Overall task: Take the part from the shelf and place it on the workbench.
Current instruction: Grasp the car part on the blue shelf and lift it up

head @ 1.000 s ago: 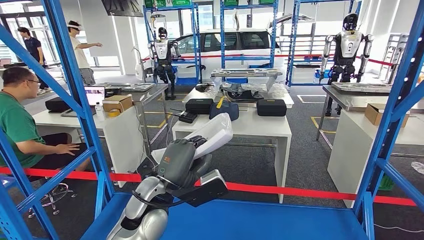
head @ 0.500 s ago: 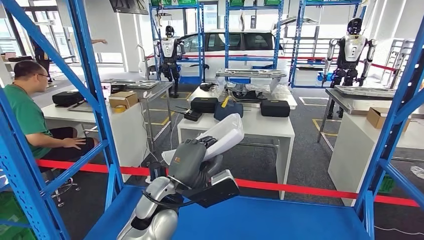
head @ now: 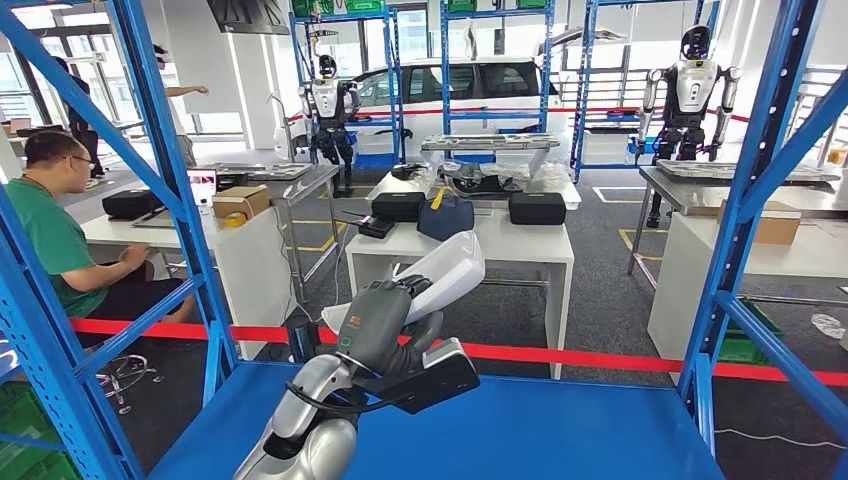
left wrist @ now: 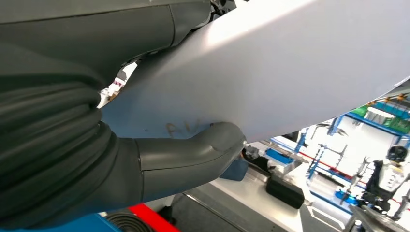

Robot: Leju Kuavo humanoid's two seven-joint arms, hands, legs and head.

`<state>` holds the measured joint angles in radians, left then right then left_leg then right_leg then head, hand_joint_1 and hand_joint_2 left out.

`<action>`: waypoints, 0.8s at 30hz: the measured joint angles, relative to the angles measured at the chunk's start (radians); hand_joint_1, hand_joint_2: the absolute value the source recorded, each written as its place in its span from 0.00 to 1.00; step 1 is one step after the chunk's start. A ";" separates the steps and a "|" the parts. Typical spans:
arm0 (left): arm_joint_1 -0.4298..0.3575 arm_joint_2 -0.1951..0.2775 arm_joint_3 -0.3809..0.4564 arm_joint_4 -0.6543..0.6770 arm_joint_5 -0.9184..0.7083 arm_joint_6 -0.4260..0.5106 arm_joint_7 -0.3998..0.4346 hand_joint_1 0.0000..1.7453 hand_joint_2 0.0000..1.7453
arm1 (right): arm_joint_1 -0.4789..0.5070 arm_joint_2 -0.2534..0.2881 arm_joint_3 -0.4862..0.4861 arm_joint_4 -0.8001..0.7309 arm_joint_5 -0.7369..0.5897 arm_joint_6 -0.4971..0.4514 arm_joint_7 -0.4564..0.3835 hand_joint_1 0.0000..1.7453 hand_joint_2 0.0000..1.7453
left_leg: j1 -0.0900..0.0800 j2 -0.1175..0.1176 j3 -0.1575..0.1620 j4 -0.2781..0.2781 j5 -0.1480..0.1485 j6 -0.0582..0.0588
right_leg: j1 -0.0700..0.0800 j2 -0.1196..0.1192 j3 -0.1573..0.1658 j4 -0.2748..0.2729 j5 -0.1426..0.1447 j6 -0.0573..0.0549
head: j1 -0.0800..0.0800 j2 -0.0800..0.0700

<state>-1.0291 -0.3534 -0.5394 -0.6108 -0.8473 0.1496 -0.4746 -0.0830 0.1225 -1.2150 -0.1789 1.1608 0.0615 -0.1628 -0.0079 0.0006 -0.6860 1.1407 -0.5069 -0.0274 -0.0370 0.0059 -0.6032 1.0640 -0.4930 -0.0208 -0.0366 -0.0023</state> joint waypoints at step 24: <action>-0.023 0.039 0.002 0.040 -0.013 0.018 0.013 1.00 1.00 | -0.006 -0.012 0.010 -0.001 0.018 0.012 0.003 0.00 0.00 | -0.012 0.010 0.037 -0.104 0.089 0.048 | 0.008 -0.005 0.036 0.017 -0.032 0.045 | 0.000 0.000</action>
<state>-1.0522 -0.3148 -0.5371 -0.5704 -0.8606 0.1676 -0.4614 -0.0893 0.1109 -1.2055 -0.1797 1.1784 0.0740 -0.1599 -0.0199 0.0103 -0.6490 1.0363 -0.4183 0.0208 -0.0293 0.0013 -0.5670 1.0809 -0.5254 0.0238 -0.0366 -0.0023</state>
